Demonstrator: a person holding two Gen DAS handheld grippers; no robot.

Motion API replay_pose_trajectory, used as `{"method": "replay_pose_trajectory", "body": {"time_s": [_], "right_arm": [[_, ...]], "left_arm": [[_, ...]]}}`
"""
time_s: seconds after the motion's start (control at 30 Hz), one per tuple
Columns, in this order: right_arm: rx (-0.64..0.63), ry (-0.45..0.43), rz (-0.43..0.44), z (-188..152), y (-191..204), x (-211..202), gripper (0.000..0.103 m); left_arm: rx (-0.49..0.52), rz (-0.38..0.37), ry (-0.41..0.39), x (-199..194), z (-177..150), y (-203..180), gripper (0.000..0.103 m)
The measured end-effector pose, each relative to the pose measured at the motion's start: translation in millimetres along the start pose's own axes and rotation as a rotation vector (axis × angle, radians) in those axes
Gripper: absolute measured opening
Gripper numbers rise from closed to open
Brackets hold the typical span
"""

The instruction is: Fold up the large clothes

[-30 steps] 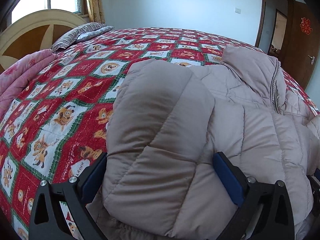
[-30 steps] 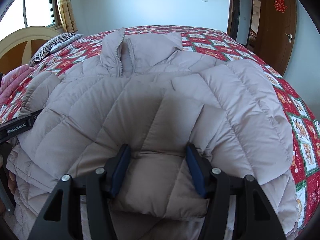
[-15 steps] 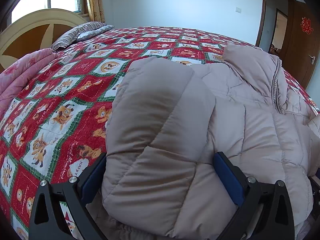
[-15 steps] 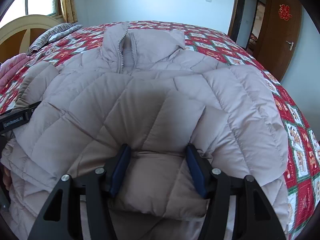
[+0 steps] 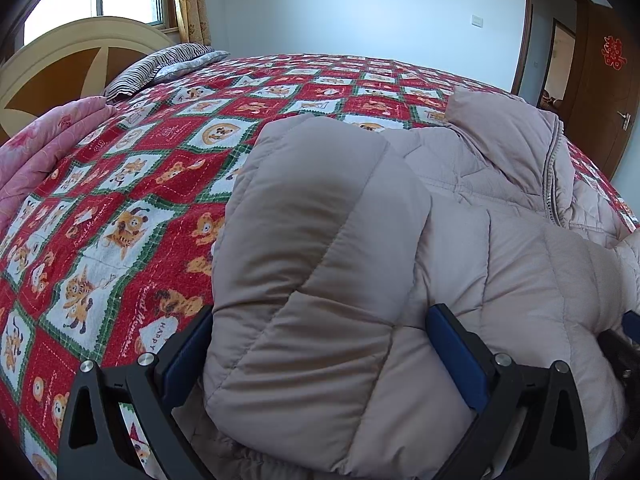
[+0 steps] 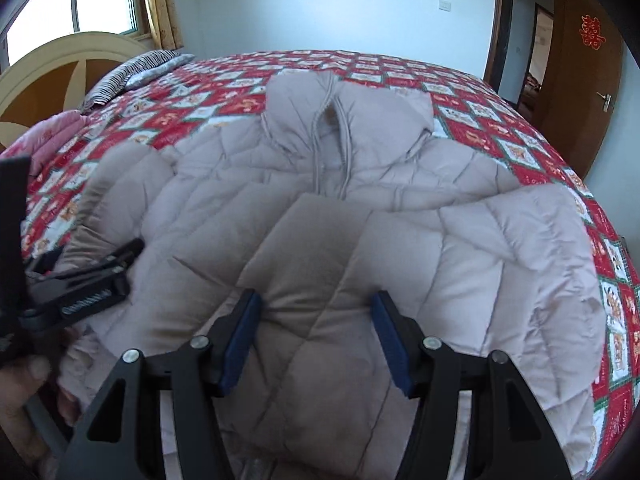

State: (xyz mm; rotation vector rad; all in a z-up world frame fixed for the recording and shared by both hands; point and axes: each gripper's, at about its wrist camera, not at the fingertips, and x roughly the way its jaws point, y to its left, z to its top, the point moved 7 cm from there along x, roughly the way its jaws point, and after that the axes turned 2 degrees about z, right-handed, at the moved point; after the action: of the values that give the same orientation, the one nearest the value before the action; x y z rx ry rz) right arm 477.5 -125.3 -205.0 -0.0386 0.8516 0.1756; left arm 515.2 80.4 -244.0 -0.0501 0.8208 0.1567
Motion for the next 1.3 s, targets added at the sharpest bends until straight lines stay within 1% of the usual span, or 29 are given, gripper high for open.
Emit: {"method": "replay_pose_trajectory", "body": {"time_s": [0.17,0.4,0.53,0.63,0.97,1.3], "right_arm": [[-0.038,-0.014,-0.028,-14.4,4.8,8.4,0.063],[-0.032,-0.021,-0.03,-15.1,2.8,12.4,0.063],[-0.045,-0.024,-0.045,-15.1,4.8,13.9,0.064],[-0.038,-0.029,-0.038,-15.4,4.6,13.4,0.064],[-0.047,-0.031,-0.052,-15.6,4.5,13.4,0.064],[-0.03,-0.04,-0.03,-15.6,3.2,11.2,0.064]], "left_arm": [[0.002,0.001,-0.001,-0.5,-0.1,-0.2,0.102],[0.003,0.003,-0.001,-0.4,0.0,-0.5,0.102],[0.005,0.008,-0.001,0.1,0.1,-0.8,0.102],[0.005,0.009,-0.001,0.1,0.0,-1.2,0.102],[0.009,0.012,0.003,0.0,-0.3,-1.0,0.102],[0.019,0.02,0.012,-1.4,2.0,-2.1,0.102]]}}
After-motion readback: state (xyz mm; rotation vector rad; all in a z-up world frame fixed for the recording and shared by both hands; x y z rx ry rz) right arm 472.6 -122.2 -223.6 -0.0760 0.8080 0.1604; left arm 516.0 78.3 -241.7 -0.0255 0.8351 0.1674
